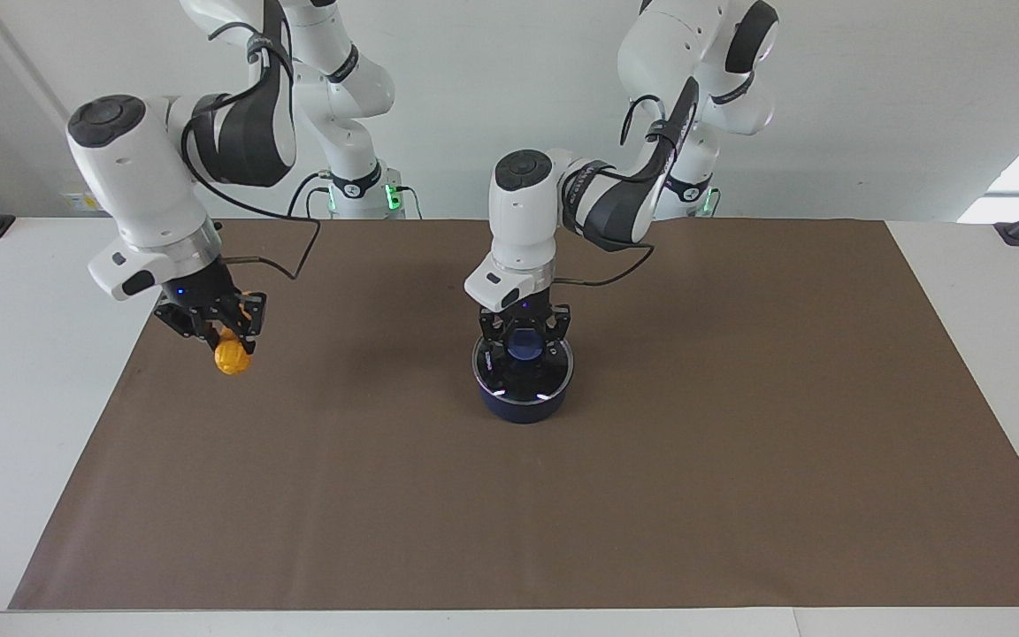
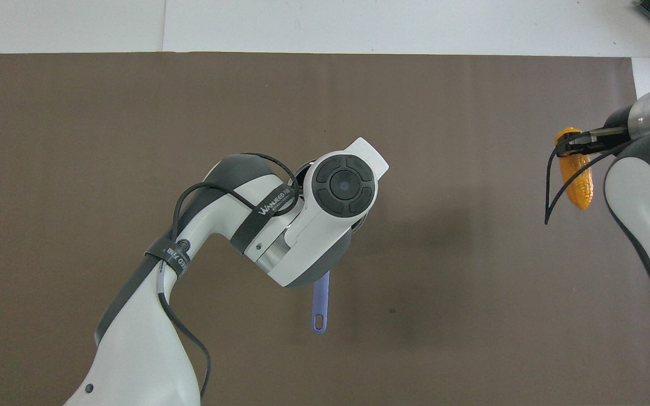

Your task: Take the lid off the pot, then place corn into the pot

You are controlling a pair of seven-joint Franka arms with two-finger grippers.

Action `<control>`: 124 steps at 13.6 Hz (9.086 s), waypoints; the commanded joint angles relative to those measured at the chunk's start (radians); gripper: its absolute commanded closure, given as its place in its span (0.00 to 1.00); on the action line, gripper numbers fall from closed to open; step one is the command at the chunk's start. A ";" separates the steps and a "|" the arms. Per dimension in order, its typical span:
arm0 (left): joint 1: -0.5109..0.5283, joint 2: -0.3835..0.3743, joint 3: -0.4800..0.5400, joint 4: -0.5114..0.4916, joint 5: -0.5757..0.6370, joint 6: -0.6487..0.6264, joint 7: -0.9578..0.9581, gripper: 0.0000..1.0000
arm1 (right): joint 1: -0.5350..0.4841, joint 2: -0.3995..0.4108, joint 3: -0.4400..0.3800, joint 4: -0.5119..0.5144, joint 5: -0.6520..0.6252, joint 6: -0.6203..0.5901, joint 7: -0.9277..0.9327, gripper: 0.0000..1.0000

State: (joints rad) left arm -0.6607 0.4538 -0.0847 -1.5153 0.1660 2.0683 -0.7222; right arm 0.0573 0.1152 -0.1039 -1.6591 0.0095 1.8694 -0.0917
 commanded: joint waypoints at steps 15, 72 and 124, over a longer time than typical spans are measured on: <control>0.255 -0.165 0.023 -0.156 0.029 0.037 0.104 1.00 | 0.350 0.035 0.012 -0.114 -0.065 0.088 0.427 1.00; 0.717 -0.208 0.023 -0.543 -0.160 0.392 0.820 0.06 | 0.540 0.289 0.018 0.094 0.061 0.295 0.541 0.00; 0.584 -0.529 0.089 0.058 -0.131 -0.675 0.819 0.00 | -0.004 -0.161 0.019 0.137 0.037 -0.366 0.104 0.00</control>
State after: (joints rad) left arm -0.0797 -0.0881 0.0090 -1.4835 0.0223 1.4236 0.0919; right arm 0.0620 -0.0317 -0.0879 -1.5136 0.0518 1.4973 0.0297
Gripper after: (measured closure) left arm 0.000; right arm 0.000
